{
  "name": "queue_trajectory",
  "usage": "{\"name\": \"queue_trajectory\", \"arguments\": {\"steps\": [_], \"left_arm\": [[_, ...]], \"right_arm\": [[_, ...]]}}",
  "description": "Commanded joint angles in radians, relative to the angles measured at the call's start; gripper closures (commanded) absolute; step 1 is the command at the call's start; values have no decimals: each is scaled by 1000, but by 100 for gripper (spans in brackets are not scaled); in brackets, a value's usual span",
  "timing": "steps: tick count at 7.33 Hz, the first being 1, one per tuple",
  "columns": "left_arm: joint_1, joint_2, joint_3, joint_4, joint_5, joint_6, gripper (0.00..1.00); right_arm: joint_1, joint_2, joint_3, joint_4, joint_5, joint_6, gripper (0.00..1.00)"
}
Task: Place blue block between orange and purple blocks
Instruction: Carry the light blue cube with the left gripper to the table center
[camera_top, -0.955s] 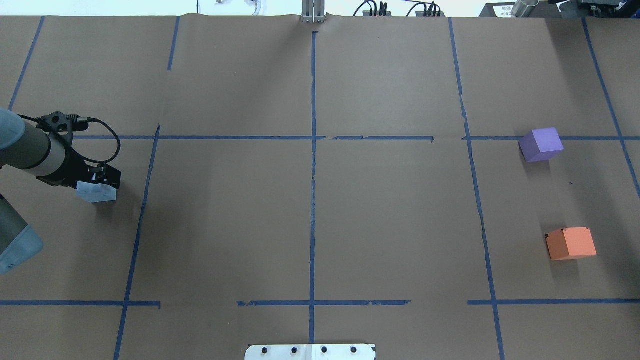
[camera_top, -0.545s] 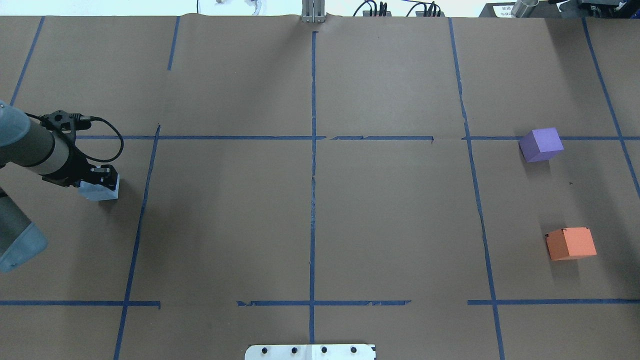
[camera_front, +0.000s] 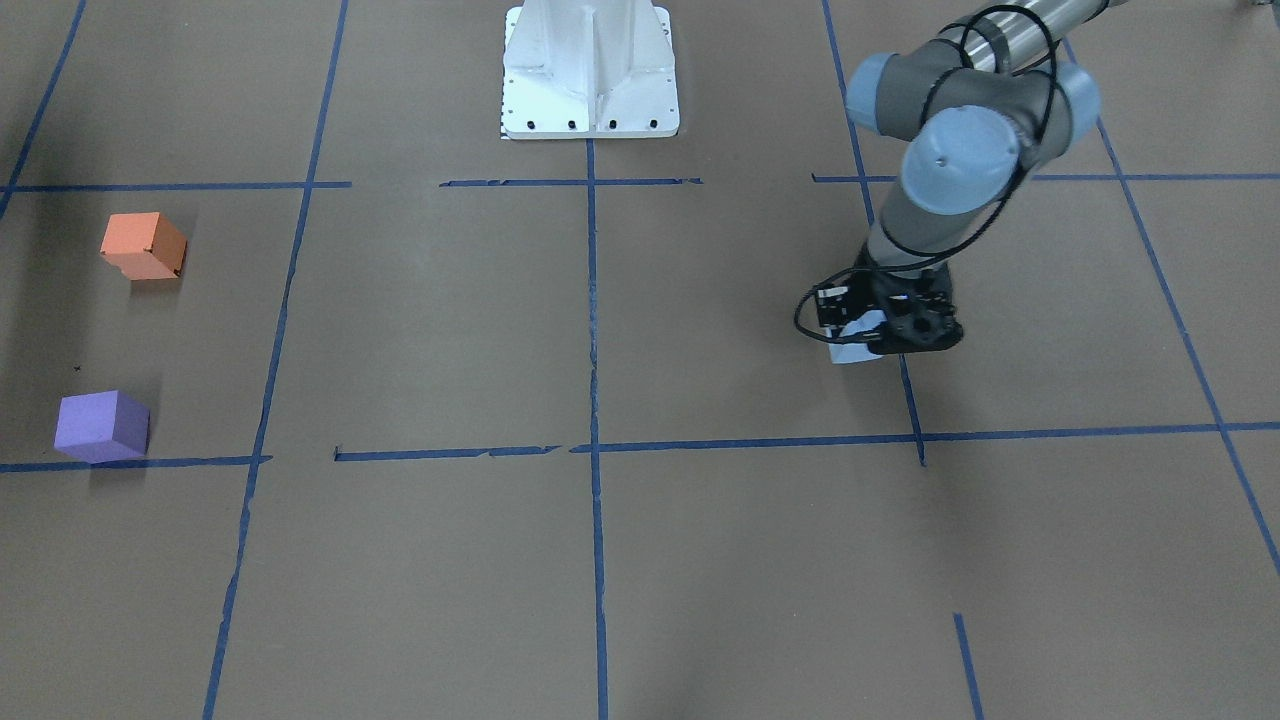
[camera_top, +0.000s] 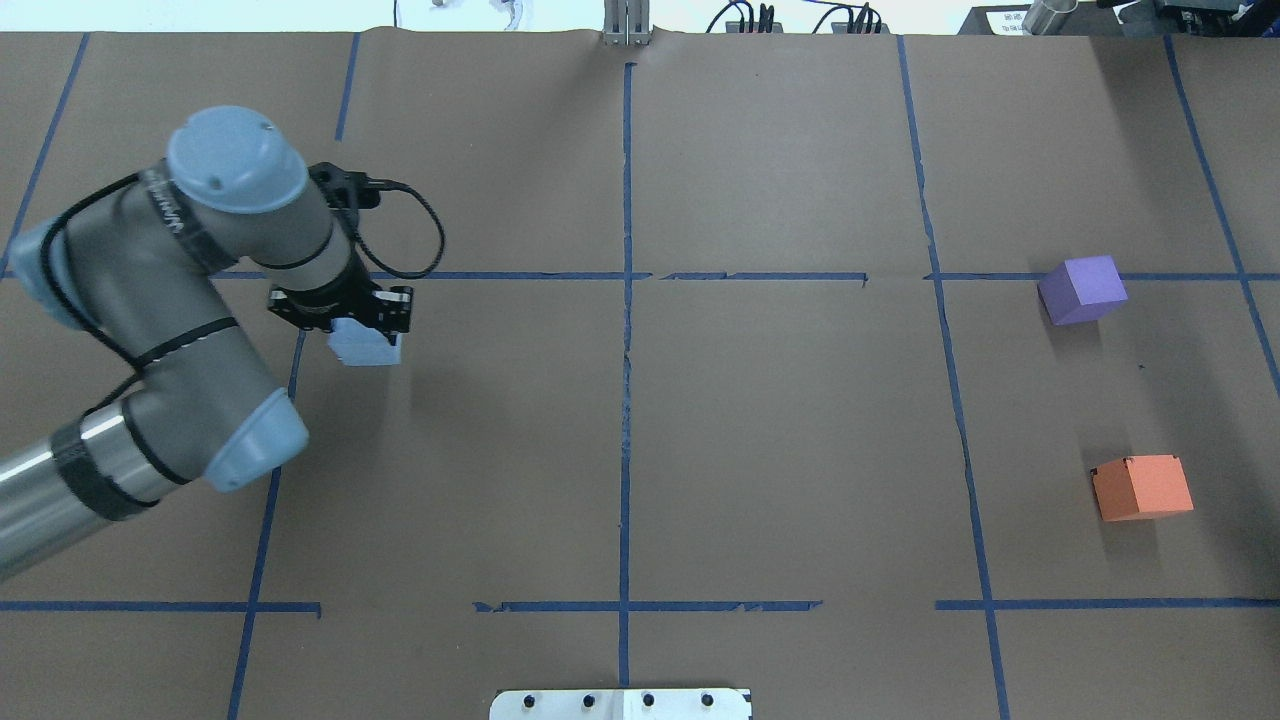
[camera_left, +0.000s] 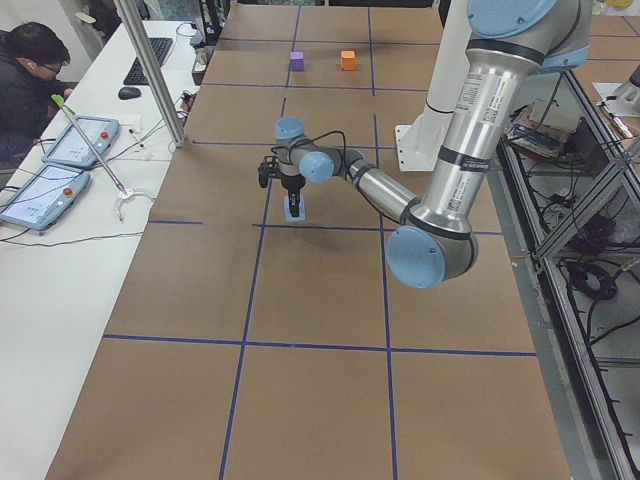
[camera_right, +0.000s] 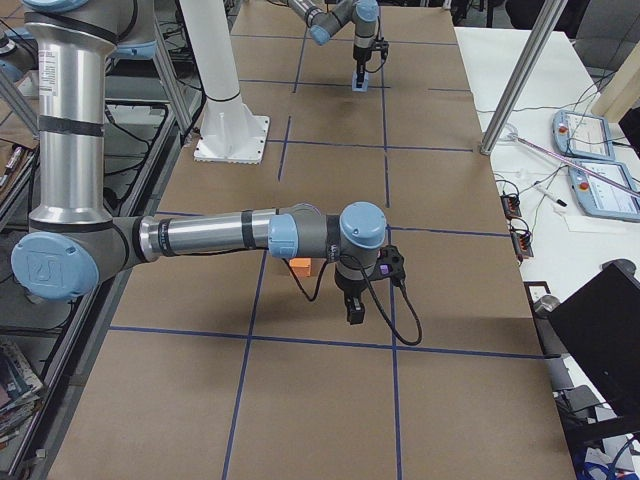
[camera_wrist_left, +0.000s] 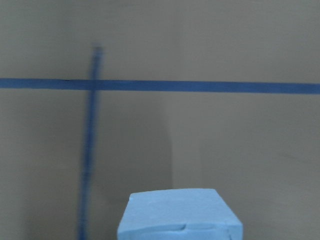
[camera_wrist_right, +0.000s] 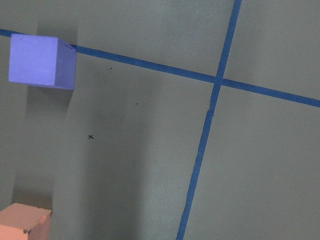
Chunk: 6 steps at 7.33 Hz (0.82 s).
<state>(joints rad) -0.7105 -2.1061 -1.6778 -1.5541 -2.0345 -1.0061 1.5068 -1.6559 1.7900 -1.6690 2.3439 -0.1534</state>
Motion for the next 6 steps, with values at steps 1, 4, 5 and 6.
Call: {"name": "queue_trajectory", "arguments": {"steps": [1,4,5,6], "left_arm": [[121,-255,178,2,32,-145,83],[240,-411,348,-90,180,-226,42],[240,-408,371,-151,180,-268,11],[240,-408,375,-167,181,-281,0]], "right_arm": [[0,-1,0,-2,0,0,0],[1,-1,-4,-2,0,0,0],[1,-1,-4,-2,0,0,0],[1,-1,-3,-2,0,0,0]]}}
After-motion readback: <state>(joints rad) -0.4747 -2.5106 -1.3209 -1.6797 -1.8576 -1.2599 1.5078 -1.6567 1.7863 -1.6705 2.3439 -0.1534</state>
